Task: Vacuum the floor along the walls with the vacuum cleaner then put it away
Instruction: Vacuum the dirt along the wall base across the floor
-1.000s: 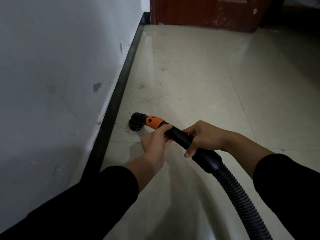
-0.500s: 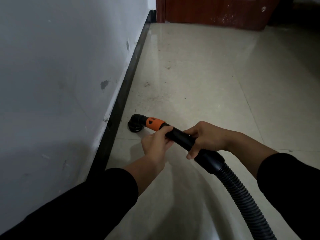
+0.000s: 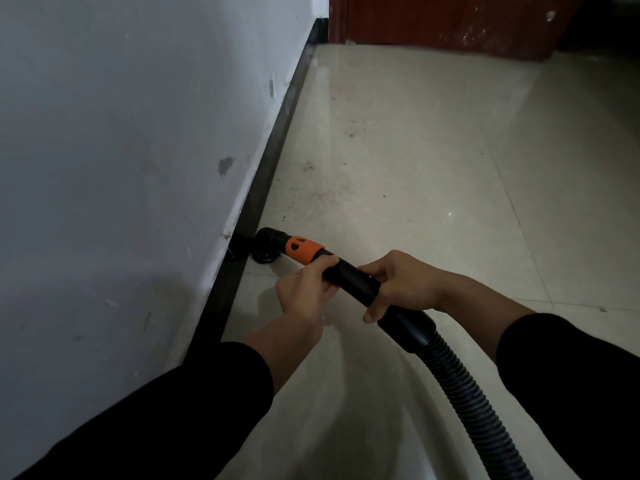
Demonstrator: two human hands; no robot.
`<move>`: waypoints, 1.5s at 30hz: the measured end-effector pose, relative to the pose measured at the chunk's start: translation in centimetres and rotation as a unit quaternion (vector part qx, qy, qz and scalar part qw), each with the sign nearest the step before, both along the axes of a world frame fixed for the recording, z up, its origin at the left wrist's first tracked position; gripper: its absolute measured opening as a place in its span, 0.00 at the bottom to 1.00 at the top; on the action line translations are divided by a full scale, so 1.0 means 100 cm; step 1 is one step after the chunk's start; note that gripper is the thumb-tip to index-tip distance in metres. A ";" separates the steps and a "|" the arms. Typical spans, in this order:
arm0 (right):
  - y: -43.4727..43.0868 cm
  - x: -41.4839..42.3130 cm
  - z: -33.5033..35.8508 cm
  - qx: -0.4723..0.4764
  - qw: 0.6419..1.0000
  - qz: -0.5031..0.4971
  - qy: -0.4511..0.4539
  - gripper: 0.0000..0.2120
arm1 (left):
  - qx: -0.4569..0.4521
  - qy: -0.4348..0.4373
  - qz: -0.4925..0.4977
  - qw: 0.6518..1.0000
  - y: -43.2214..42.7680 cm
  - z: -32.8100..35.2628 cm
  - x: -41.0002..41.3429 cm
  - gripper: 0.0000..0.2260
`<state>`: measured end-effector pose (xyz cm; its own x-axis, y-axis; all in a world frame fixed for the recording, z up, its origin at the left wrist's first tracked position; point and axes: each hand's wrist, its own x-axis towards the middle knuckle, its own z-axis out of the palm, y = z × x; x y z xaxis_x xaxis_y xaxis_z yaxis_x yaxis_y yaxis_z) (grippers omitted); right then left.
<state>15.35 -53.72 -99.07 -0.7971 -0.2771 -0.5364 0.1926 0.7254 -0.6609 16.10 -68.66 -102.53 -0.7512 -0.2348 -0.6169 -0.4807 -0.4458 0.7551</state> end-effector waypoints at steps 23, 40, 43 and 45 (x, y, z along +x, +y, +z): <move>-0.022 -0.017 -0.021 0.008 0.997 -0.049 0.064 0.23 | -0.002 0.008 0.010 1.000 -0.009 -0.014 -0.037 0.04; -0.011 -0.024 -0.020 0.040 0.993 -0.080 0.079 0.16 | 0.019 0.026 -0.012 0.999 0.007 -0.019 -0.055 0.07; -0.005 -0.023 -0.018 0.045 0.992 -0.087 0.077 0.16 | 0.022 0.027 -0.015 0.999 0.014 -0.020 -0.054 0.05; -0.001 -0.022 -0.017 0.048 0.992 -0.090 0.076 0.16 | 0.026 0.029 -0.019 0.999 0.018 -0.020 -0.055 0.05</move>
